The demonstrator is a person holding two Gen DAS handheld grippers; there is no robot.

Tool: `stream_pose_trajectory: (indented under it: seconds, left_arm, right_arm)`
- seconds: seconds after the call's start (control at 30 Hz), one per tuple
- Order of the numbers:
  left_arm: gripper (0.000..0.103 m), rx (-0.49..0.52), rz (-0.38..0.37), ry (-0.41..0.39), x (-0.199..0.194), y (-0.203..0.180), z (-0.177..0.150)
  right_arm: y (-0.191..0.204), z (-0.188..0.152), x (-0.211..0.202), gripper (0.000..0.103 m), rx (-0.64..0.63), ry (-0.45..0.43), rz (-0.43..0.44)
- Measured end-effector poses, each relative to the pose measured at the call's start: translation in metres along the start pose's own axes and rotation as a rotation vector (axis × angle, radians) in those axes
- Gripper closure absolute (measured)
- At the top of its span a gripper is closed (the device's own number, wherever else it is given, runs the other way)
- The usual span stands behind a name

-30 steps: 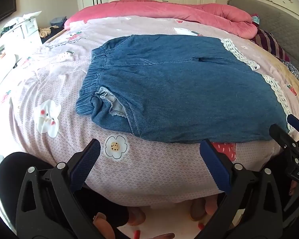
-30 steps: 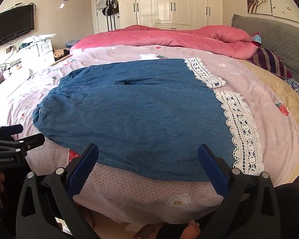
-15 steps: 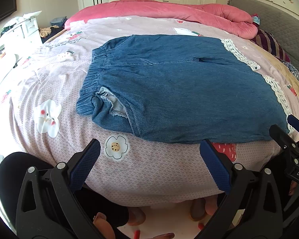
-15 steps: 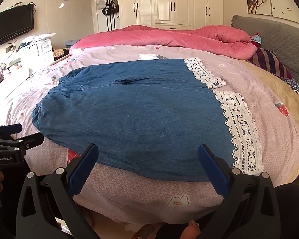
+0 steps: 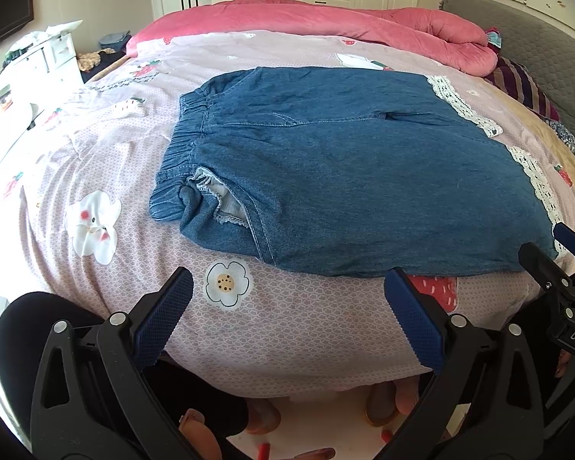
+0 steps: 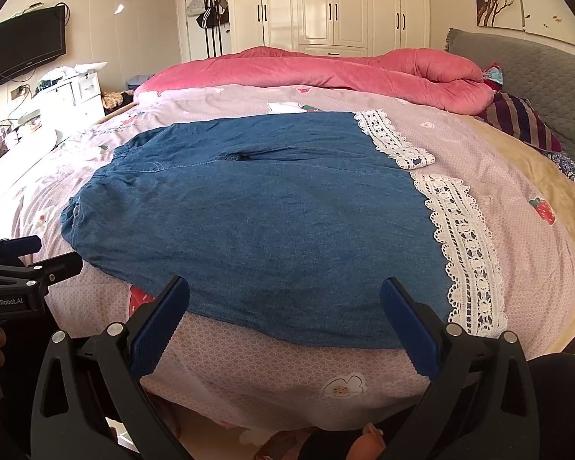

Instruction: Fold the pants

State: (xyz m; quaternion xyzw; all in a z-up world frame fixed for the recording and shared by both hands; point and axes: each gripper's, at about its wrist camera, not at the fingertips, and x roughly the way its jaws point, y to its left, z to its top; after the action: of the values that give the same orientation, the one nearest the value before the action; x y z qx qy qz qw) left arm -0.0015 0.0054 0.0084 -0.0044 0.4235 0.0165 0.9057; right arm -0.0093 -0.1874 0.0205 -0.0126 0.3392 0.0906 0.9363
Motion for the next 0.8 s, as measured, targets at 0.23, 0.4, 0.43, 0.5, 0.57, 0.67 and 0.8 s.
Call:
stream_pose_trajectory:
  seconds: [0.23,0.4,0.43,0.5,0.57,0.67,0.8]
  left_arm:
    - [0.009,-0.001,0.0,0.004,0.0014,0.0,-0.0009]
    - [0.009,-0.001,0.002,0.004,0.0017,-0.0007,-0.0016]
    - [0.009,-0.001,0.002,0.004,0.0018,-0.0007,-0.0017]
    - [0.009,-0.003,0.0,0.004,0.0023,-0.0005,-0.0017]
    - [0.009,-0.003,0.0,0.006,0.0033,-0.0008,-0.0015]
    - [0.009,-0.003,-0.002,0.008,0.004,-0.001,-0.0012]
    - [0.009,-0.005,-0.008,0.003,0.0036,-0.0009,0.0003]
  right_arm:
    - [0.0003,-0.0001,0.0,0.004,-0.002,-0.001,-0.001]
    - [0.0001,-0.0002,0.0008,0.004,0.001,-0.002,0.0]
    - [0.0001,0.0,0.0005,0.004,0.001,-0.001,0.0]
    - [0.0002,-0.0003,0.0007,0.004,0.0,0.0,-0.001]
    - [0.0001,-0.0003,0.0011,0.004,0.001,0.001,-0.002]
    - [0.0001,-0.0002,0.001,0.004,0.002,0.001,-0.003]
    - [0.0,0.0008,0.0015,0.004,0.002,-0.001,-0.005]
